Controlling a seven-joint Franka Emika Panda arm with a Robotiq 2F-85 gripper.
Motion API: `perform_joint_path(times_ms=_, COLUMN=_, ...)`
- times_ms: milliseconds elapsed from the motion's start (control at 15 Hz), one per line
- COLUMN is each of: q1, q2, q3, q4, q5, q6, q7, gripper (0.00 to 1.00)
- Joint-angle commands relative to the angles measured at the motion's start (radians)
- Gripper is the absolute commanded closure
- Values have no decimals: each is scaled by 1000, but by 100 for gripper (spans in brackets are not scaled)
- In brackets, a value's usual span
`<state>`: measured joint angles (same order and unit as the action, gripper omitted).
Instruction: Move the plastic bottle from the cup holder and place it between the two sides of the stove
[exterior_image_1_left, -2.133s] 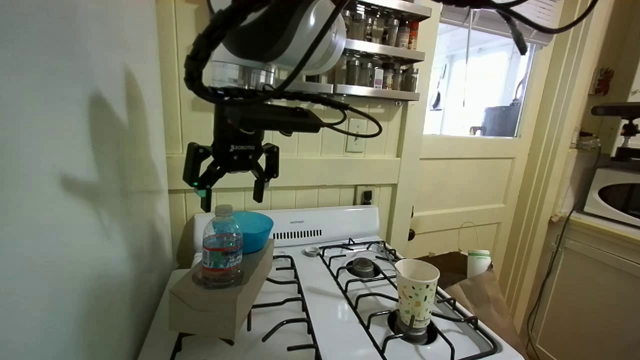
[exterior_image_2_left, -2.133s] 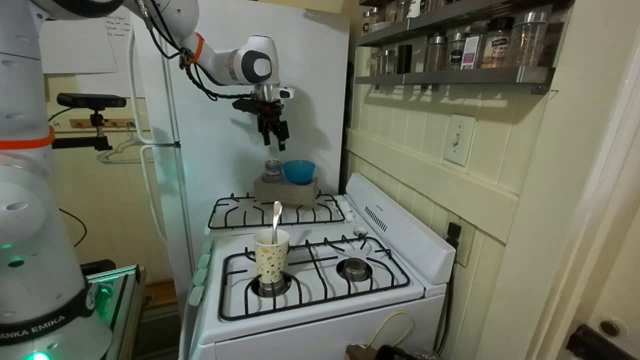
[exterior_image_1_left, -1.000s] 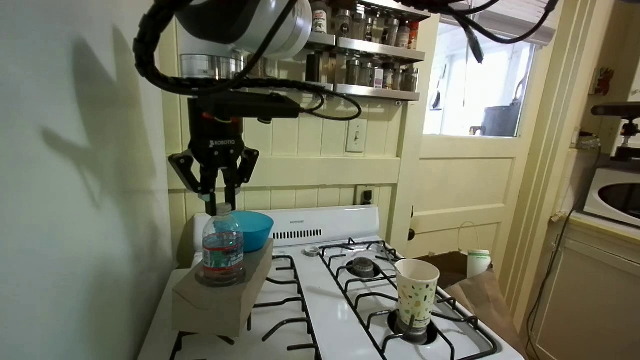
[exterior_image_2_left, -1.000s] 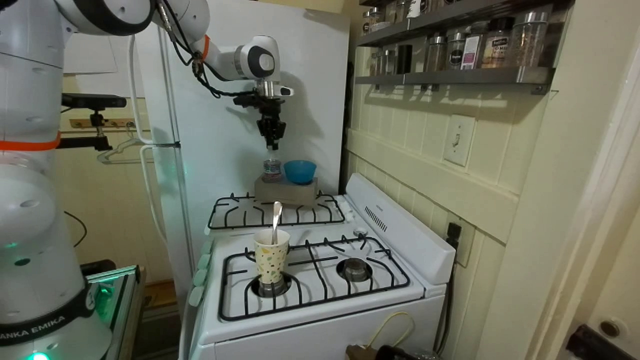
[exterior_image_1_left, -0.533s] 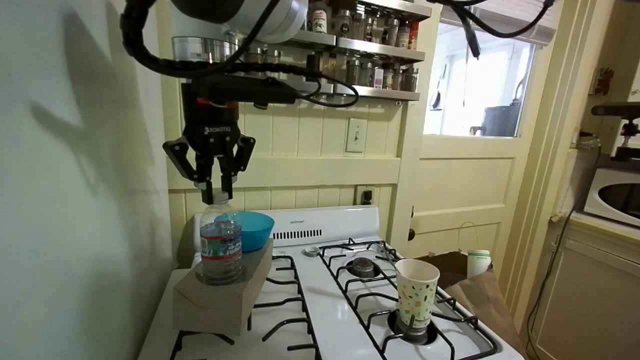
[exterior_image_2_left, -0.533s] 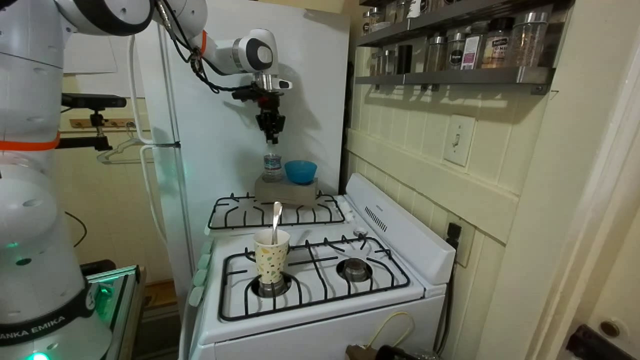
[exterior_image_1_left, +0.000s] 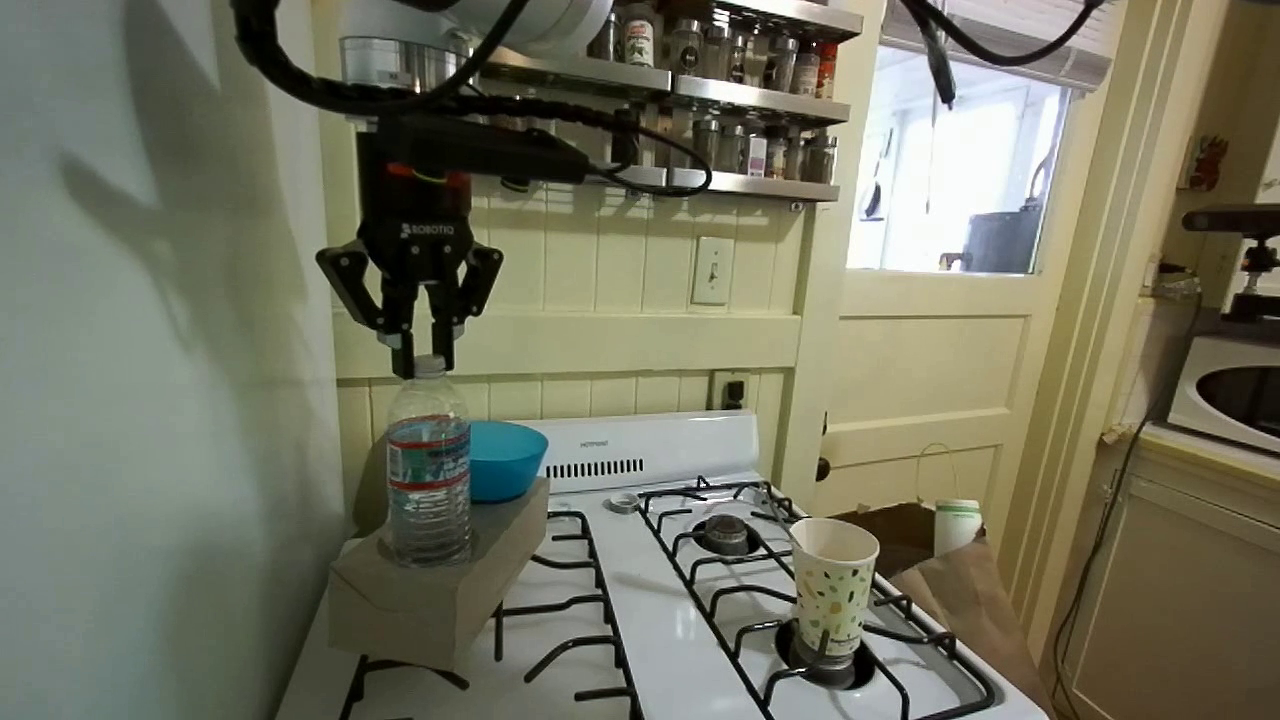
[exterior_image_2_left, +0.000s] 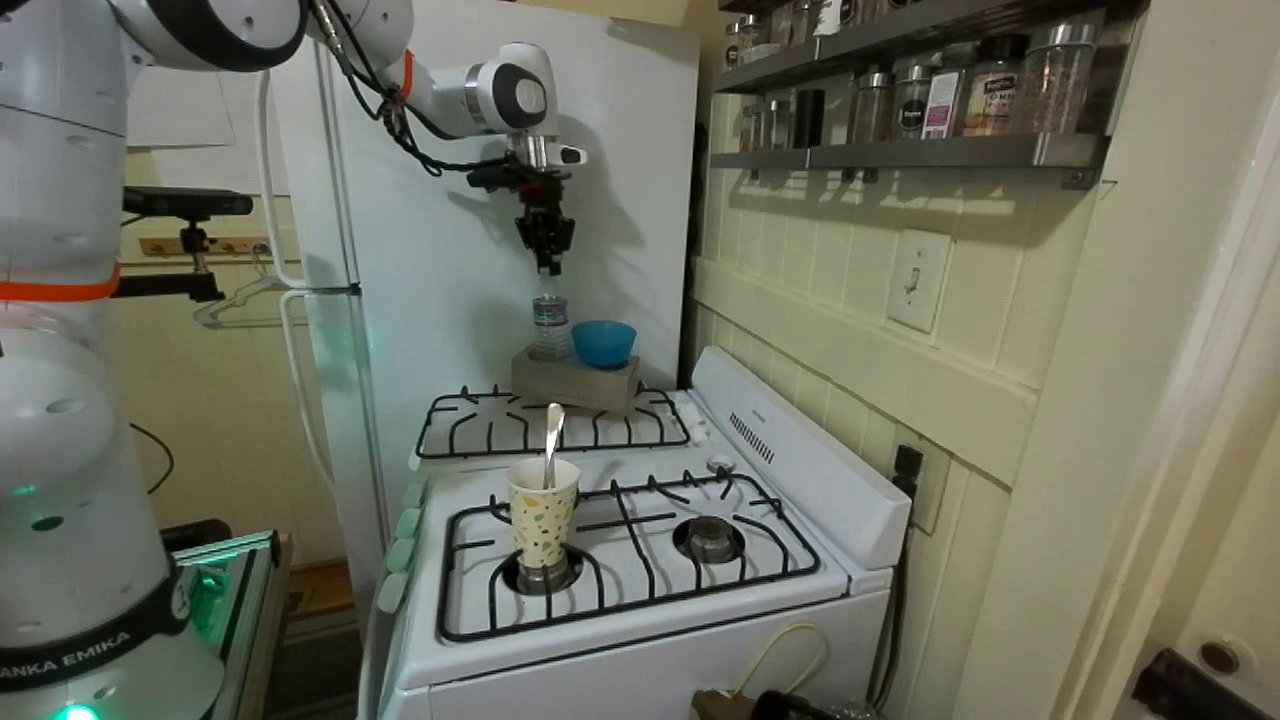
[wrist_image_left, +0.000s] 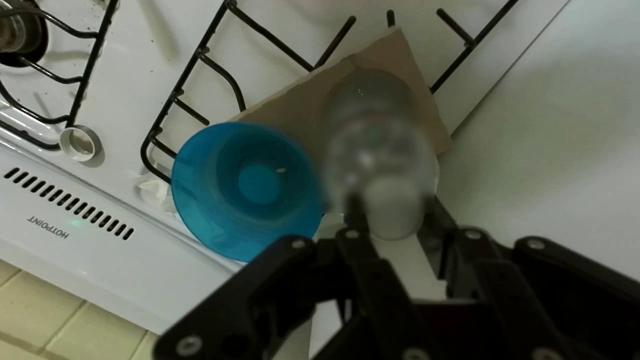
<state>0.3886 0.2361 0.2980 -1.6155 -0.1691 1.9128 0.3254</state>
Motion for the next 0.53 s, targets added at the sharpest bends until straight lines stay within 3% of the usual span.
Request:
perform_joint_path(times_ms=0, q1=7, q2=7, q3=-7, q4=38, q5=7, q6=-10, q7=-29, gripper=92)
perform_joint_path(times_ms=467, q1=12, q2=7, q3=-4, q4=87, q5=0, q6=-36, q7=-64, gripper=92)
